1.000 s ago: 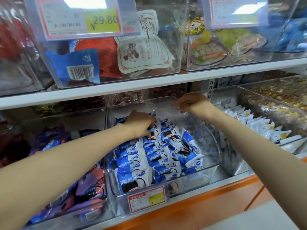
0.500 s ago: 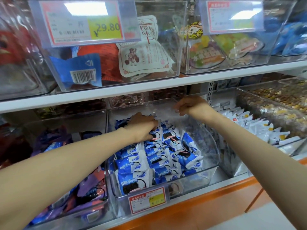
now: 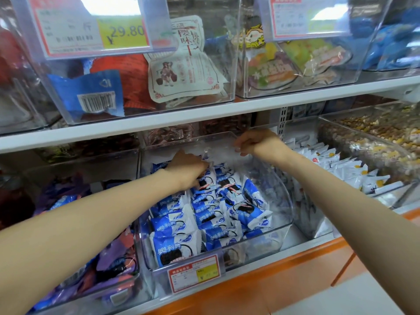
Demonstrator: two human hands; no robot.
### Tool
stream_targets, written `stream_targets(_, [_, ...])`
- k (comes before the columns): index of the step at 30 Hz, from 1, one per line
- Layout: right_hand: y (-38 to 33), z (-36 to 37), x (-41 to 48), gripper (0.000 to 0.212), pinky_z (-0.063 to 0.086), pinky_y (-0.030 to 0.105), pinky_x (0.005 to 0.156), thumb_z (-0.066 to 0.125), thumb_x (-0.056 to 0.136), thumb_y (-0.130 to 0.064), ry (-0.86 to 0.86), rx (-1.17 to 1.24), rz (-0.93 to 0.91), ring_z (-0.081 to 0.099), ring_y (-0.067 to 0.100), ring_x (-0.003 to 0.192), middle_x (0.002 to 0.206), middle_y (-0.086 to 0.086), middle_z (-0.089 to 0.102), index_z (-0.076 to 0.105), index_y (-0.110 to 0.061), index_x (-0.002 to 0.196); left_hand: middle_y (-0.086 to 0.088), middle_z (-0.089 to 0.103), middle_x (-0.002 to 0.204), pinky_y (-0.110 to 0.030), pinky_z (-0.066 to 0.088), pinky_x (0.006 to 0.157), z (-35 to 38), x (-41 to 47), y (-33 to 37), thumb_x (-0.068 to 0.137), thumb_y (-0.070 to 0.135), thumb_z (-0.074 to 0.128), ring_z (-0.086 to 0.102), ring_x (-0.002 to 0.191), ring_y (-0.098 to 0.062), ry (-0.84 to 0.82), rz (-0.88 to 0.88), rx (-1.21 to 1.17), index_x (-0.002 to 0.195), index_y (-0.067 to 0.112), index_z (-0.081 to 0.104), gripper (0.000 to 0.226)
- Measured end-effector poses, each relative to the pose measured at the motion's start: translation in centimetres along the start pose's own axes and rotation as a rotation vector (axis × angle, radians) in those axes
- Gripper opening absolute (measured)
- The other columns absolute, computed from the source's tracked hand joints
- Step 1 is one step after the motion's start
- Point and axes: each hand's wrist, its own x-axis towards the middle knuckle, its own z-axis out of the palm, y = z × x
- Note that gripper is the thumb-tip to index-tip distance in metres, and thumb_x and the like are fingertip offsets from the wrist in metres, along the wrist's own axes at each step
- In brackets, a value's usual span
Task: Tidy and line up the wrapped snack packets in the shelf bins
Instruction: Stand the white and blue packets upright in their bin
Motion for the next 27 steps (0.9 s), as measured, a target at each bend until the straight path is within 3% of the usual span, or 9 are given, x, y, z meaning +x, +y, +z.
stream_targets(2, [0.1, -0.2, 0.1, 0.022, 0.047, 0.006, 0.057, 0.06, 0.082, 0.01, 0.011, 0.022, -0.001, 0.06, -0.009, 0.054, 0.076, -0.002, 0.064, 0.069, -0.006, 0.094, 0.0, 0.059, 0.104, -0.028, 0.038, 0.078, -0.4, 0.2, 0.4, 0.083, 0.036, 0.066, 0.055, 0.098, -0.021, 0.09, 0.0, -0.039, 0.093, 0.018, 0.05, 0.026])
stream_targets(5, [0.3, -0.4, 0.2, 0.02, 0.056, 0.015, 0.067, 0.061, 0.082, 0.01, 0.031, 0.057, -0.011, 0.062, 0.002, 0.063, 0.08, 0.005, 0.066, 0.069, -0.002, 0.096, 0.0, 0.058, 0.109, -0.028, 0.042, 0.09, -0.7, 0.9, 2.5, 0.085, 0.029, 0.065, 0.054, 0.102, -0.018, 0.193, 0.041, -0.302, 0.109, 0.016, 0.054, 0.029])
stream_targets(8, [0.3, -0.6, 0.2, 0.023, 0.055, 0.018, 0.07, 0.059, 0.082, 0.012, 0.047, 0.076, -0.016, 0.061, 0.009, 0.07, 0.082, 0.007, 0.064, 0.068, -0.002, 0.098, 0.001, 0.057, 0.123, -0.033, 0.04, 0.096, -0.9, 2.6, 5.0, 0.081, 0.023, 0.071, 0.051, 0.111, -0.017, 0.088, 0.125, -0.518, 0.12, 0.017, 0.055, 0.043])
stream_targets(12, [0.4, -1.0, -0.2, 0.024, 0.055, 0.02, 0.069, 0.057, 0.081, 0.013, 0.052, 0.089, -0.02, 0.061, 0.017, 0.071, 0.079, 0.007, 0.064, 0.067, -0.006, 0.092, -0.002, 0.059, 0.115, -0.03, 0.035, 0.09, -0.3, 3.8, 6.8, 0.079, 0.024, 0.073, 0.047, 0.109, -0.02, -0.001, 0.136, -0.508, 0.108, 0.019, 0.062, 0.031])
stream_targets(17, [0.1, -1.5, -1.1, 0.017, 0.053, 0.019, 0.069, 0.063, 0.082, 0.003, 0.036, -0.008, -0.05, 0.062, 0.019, 0.071, 0.08, 0.004, 0.066, 0.069, -0.002, 0.097, -0.005, 0.06, 0.099, -0.026, 0.039, 0.071, -2.0, 1.4, 5.2, 0.081, 0.022, 0.071, 0.055, 0.093, -0.022, 0.015, 0.002, -0.745, 0.103, 0.012, 0.058, 0.028])
stream_targets(20, [-0.9, -1.4, -2.1, 0.027, 0.05, 0.025, 0.08, 0.072, 0.081, -0.031, -0.076, -0.32, -0.084, 0.063, 0.015, 0.086, 0.094, -0.002, 0.068, 0.068, -0.017, 0.103, -0.005, 0.052, 0.129, -0.026, 0.04, 0.087, -3.7, -0.9, 3.1, 0.087, 0.029, 0.064, 0.052, 0.114, -0.023, 0.045, -0.193, -0.868, 0.134, 0.016, 0.044, 0.053])
stream_targets(22, [-1.7, -0.6, -2.5, 0.041, 0.049, 0.025, 0.079, 0.07, 0.075, -0.051, -0.145, -0.552, -0.126, 0.062, 0.011, 0.088, 0.095, -0.01, 0.067, 0.066, -0.026, 0.106, -0.006, 0.045, 0.139, -0.025, 0.036, 0.089, -4.1, -2.2, 1.9, 0.088, 0.031, 0.062, 0.048, 0.117, -0.022, 0.079, -0.29, -0.931, 0.14, 0.016, 0.036, 0.06])
stream_targets(25, [-2.4, 1.4, -2.5, 0.04, 0.043, 0.024, 0.074, 0.07, 0.076, -0.05, -0.158, -0.675, -0.207, 0.059, 0.012, 0.091, 0.102, -0.007, 0.067, 0.065, -0.026, 0.108, -0.006, 0.048, 0.136, -0.018, 0.03, 0.078, -4.1, -4.0, 1.4, 0.088, 0.029, 0.063, 0.048, 0.12, -0.022, 0.12, -0.356, -0.989, 0.139, 0.013, 0.038, 0.059])
stream_targets(27, [-2.9, 2.2, -2.4, 0.036, 0.037, 0.022, 0.07, 0.07, 0.08, -0.039, -0.147, -0.619, -0.228, 0.053, 0.011, 0.087, 0.104, -0.002, 0.066, 0.064, -0.021, 0.11, 0.001, 0.054, 0.116, -0.019, 0.034, 0.076, -3.7, -5.0, 1.1, 0.088, 0.027, 0.064, 0.052, 0.116, -0.022, 0.132, -0.376, -1.026, 0.127, 0.015, 0.049, 0.043])
